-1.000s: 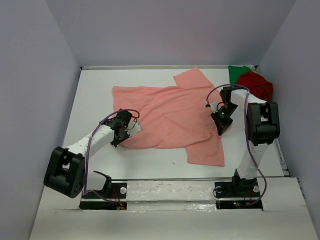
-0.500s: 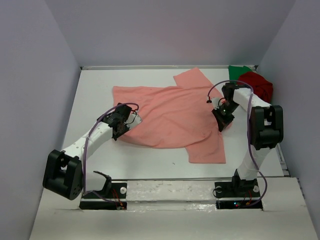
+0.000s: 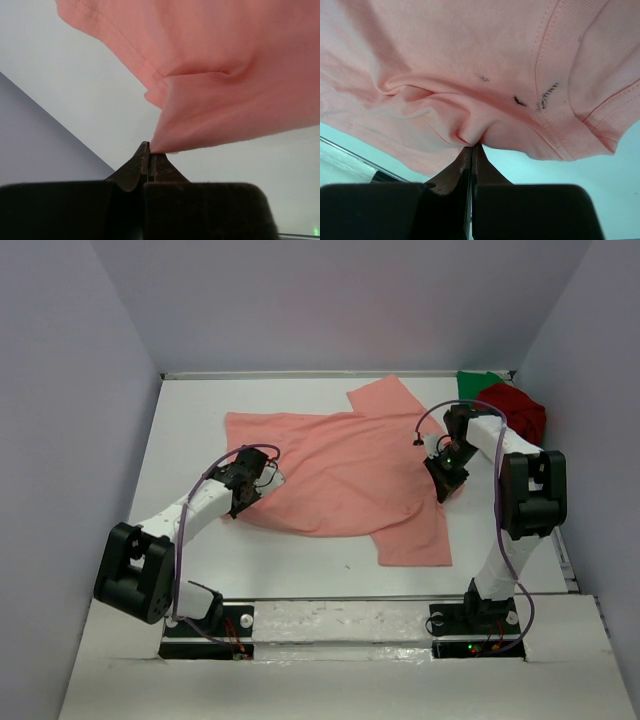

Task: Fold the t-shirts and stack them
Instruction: Flatten out the tshirt

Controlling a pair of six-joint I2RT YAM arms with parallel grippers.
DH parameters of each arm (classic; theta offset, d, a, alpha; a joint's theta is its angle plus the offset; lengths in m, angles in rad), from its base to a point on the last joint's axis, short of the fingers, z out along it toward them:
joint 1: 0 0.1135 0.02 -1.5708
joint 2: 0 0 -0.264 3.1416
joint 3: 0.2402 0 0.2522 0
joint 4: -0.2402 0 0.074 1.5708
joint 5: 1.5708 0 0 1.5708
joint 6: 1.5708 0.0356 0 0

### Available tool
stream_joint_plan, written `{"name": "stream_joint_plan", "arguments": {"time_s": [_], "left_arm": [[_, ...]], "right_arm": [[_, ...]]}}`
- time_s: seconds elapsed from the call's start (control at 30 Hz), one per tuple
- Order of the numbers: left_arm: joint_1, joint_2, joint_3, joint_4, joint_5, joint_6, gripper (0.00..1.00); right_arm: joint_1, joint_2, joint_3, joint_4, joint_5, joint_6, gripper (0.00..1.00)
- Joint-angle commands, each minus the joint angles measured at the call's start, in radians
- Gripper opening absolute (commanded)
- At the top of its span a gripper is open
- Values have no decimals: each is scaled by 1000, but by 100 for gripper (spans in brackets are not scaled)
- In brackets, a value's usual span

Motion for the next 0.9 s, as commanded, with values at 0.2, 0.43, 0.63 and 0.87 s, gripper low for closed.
{"name": "stream_joint_plan", "arguments": {"time_s": [0.2,0.43,0.63,0.87], "left_arm": [[-8,125,-9,105,-37,23,0],[-8,228,24,136,-79,45,0],[-8,258,5,165,-82,42,0],[-8,213,27,150,-109,49,15]], "right_arm": [[11,7,54,-8,10,4,0],[11,35,80,-13,8,5,0],[11,39,80,-12,3,7,0],[11,38,88,-16,0,5,0]]}}
